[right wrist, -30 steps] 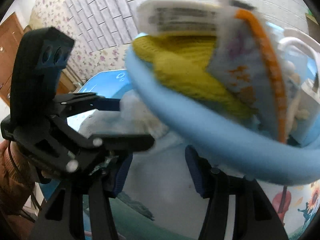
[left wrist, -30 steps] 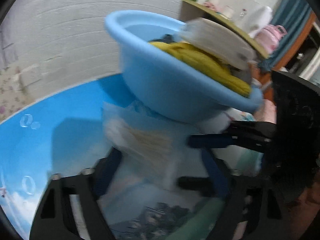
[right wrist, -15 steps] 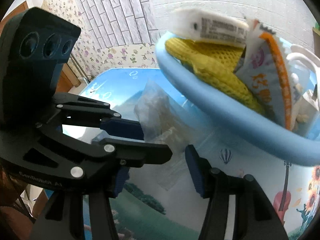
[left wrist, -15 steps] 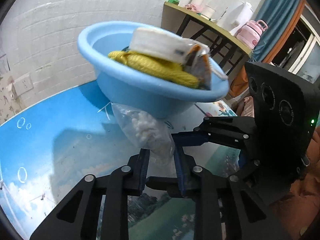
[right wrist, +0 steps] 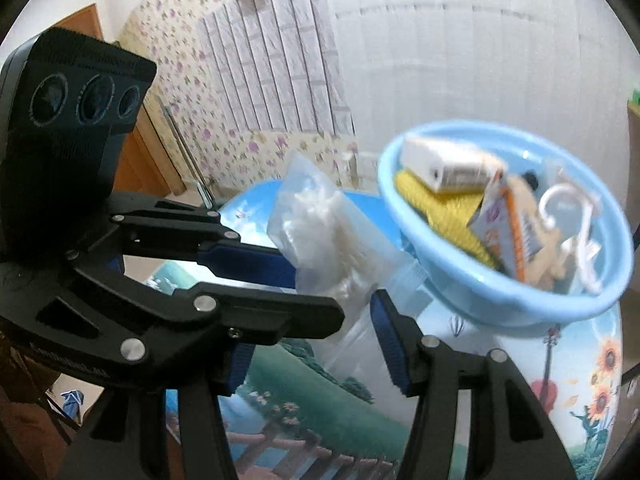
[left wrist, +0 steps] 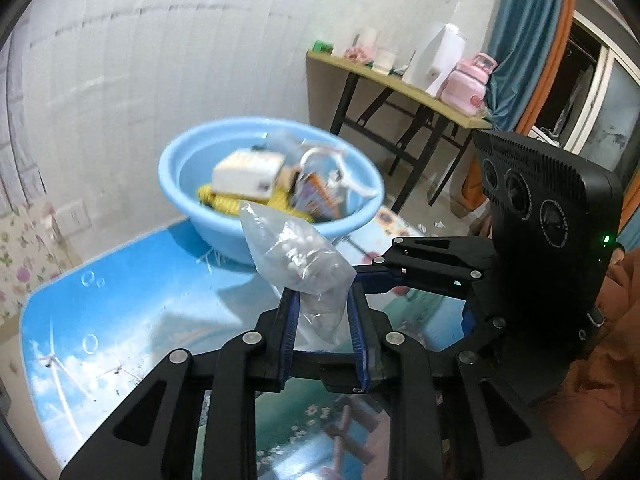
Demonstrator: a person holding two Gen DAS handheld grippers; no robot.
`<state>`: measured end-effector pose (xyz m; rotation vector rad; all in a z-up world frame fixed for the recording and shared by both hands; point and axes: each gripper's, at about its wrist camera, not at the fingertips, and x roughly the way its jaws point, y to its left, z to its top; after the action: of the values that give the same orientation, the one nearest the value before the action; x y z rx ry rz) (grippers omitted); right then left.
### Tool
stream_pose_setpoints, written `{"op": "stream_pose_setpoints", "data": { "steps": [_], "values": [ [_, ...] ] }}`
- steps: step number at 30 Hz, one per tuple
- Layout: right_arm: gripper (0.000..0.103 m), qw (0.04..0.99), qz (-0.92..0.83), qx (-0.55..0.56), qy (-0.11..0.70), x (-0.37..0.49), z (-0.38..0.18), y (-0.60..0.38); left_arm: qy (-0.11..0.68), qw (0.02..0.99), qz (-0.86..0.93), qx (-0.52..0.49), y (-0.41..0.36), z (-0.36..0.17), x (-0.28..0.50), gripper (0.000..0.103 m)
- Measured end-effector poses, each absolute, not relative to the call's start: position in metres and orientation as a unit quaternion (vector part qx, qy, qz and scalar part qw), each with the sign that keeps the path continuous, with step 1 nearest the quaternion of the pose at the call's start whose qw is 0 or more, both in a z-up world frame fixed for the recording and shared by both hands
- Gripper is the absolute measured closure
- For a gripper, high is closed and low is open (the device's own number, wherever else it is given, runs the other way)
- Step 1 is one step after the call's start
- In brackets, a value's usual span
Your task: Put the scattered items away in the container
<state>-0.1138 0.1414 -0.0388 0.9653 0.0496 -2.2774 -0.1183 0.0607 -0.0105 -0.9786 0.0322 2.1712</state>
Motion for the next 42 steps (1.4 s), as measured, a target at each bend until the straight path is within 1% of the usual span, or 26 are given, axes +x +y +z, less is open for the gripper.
{"op": "stream_pose_setpoints", "data": {
  "steps": [4,6,9,10,15,17,19,23,25,28,32,33,34,35,36,37,38,39,40,42],
  "values": [
    [0.050,0.322,-0.886,0.334,0.019,-0.097,-0.019,0.145,0.017,0.366,0.863,-0.349,0.068,0.011,-0.103,0.080],
    [0.055,0.313,-0.897,0.310,0.021,-0.092,-0.010,0.154,0.021,0.362,0.872,-0.330,0.073,0.023,-0.098,0.080],
    [0.069,0.300,-0.911,0.283,0.016,-0.093,0.007,0.163,0.025,0.361,0.878,-0.315,0.084,0.034,-0.097,0.080],
    [0.073,0.297,-0.914,0.276,0.011,-0.081,0.010,0.182,0.025,0.361,0.878,-0.313,0.088,0.037,-0.098,0.079],
    [0.077,0.285,-0.923,0.259,0.008,-0.068,0.022,0.214,0.031,0.362,0.879,-0.309,0.104,0.042,-0.105,0.078],
    [0.079,0.280,-0.926,0.255,0.007,-0.064,0.020,0.219,0.029,0.359,0.881,-0.307,0.106,0.044,-0.108,0.074],
    [0.080,0.275,-0.928,0.250,0.004,-0.071,0.017,0.222,0.023,0.352,0.885,-0.303,0.108,0.044,-0.111,0.065],
    [0.082,0.264,-0.935,0.238,0.008,-0.083,0.022,0.235,0.017,0.341,0.890,-0.302,0.109,0.046,-0.122,0.061],
    [0.084,0.255,-0.937,0.237,0.007,-0.091,0.023,0.241,0.023,0.320,0.897,-0.304,0.109,0.045,-0.130,0.057],
    [0.084,0.240,-0.941,0.240,-0.009,-0.107,0.020,0.255,0.011,0.299,0.900,-0.316,0.103,0.041,-0.142,0.051],
    [0.084,0.223,-0.942,0.249,-0.016,-0.133,0.018,0.264,-0.003,0.268,0.903,-0.336,0.092,0.031,-0.155,0.050],
    [0.083,0.222,-0.941,0.253,-0.020,-0.139,0.018,0.266,-0.004,0.262,0.904,-0.339,0.090,0.029,-0.157,0.047],
    [0.083,0.219,-0.941,0.257,-0.028,-0.145,0.017,0.268,-0.003,0.255,0.905,-0.341,0.090,0.029,-0.159,0.042],
    [0.083,0.216,-0.941,0.258,-0.032,-0.146,0.016,0.272,-0.002,0.248,0.907,-0.342,0.090,0.028,-0.161,0.039],
    [0.083,0.215,-0.941,0.260,-0.037,-0.150,0.016,0.272,-0.001,0.242,0.908,-0.341,0.089,0.028,-0.162,0.033],
    [0.080,0.216,-0.939,0.263,-0.039,-0.154,0.017,0.272,0.001,0.234,0.911,-0.338,0.087,0.029,-0.162,0.028],
    [0.077,0.217,-0.938,0.266,-0.040,-0.158,0.017,0.269,0.002,0.230,0.913,-0.337,0.086,0.029,-0.161,0.025],
    [0.071,0.217,-0.938,0.268,-0.040,-0.159,0.017,0.269,0.005,0.224,0.915,-0.336,0.086,0.029,-0.161,0.021],
    [0.067,0.217,-0.938,0.268,-0.040,-0.160,0.017,0.268,0.007,0.222,0.916,-0.335,0.085,0.029,-0.161,0.018],
    [0.066,0.219,-0.937,0.268,-0.039,-0.156,0.018,0.269,0.013,0.219,0.917,-0.334,0.085,0.030,-0.160,0.015]
  ]
}}
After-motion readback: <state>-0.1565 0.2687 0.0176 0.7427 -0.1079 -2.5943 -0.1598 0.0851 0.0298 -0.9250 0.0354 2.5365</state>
